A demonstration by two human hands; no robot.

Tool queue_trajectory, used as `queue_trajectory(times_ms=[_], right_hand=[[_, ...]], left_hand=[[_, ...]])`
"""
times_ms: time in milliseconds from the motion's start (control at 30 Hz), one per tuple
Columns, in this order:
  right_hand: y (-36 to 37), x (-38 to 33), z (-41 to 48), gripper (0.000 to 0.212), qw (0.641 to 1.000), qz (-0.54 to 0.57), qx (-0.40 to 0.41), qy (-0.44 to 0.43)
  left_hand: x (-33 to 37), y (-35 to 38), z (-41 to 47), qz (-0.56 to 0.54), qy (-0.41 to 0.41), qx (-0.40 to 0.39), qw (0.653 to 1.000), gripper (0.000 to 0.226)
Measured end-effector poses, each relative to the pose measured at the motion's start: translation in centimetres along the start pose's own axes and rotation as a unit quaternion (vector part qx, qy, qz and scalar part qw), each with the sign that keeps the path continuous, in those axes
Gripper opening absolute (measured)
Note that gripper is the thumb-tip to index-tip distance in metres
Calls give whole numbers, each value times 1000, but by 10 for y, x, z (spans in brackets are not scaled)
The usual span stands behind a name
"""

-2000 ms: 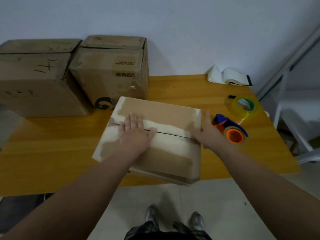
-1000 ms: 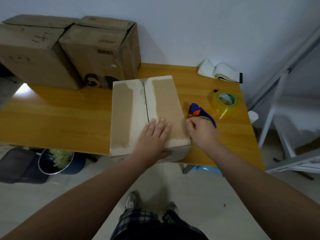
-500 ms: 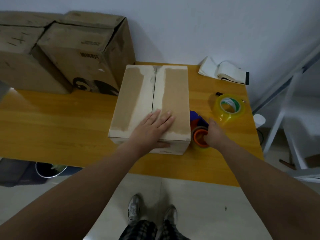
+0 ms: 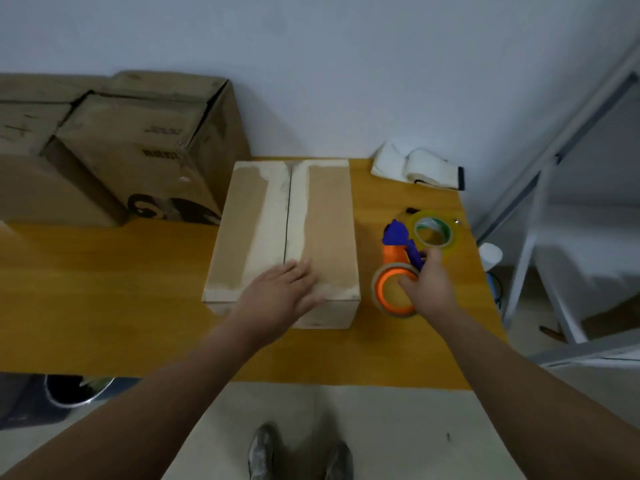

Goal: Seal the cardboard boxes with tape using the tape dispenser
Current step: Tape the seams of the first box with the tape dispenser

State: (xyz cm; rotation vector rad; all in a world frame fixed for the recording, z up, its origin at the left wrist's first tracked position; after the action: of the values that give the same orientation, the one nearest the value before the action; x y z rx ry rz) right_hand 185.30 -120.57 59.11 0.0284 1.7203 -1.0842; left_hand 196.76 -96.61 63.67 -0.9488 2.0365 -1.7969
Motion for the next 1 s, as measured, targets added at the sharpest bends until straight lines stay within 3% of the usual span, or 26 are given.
queue_trajectory(times_ms=[67,200,300,367,500,567,667,767,900,1000], right_hand=[[-24,-34,0,50,995,76,39,-59],[-46,-97,-7,71,973,130,4,-191],[-42,-129,-19,80,958,97,-28,-268],[-34,-145,-27,82,950,101,-45,-292],[-17,-166,-39,85,938,88,-73,-328],[-8,-175,-43,87,932,68,-95,-343],[-2,-188,-49,89,929,-8,-117,-352],[2,-203,-57,85,901,-120,-107,-402],[20,-216,-62,80,861,-237,-99,-439],[10,-189,-58,77,847,-333,-117,-397]], left_hand=[[6,-27,4,-167,-60,-16,984,71],[22,-81,9,-462,-154,-21,873,86],[27,-111,5,-599,-197,-53,775,89],[24,-124,-5,-631,-204,-70,745,83],[6,-140,-24,-630,-188,-22,753,34],[-6,-145,-32,-601,-178,13,779,17],[-28,-151,-40,-510,-172,61,840,15],[-46,-153,-47,-440,-170,92,877,17],[-71,-133,-58,-429,-184,90,880,16],[-114,-102,-78,-458,-250,124,844,10]])
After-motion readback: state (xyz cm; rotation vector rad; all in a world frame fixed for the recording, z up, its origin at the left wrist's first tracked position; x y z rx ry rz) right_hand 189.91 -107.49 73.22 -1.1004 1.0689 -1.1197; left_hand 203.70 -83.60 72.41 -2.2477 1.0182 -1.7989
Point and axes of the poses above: each hand's wrist, its own z-axis towards the middle knuckle, its own y-axis out of the palm, x = y × z, the point moved 3 cm from there along z, towards the middle knuckle, and after that the axes turned 6 degrees about -y, right-handed, at the moved point
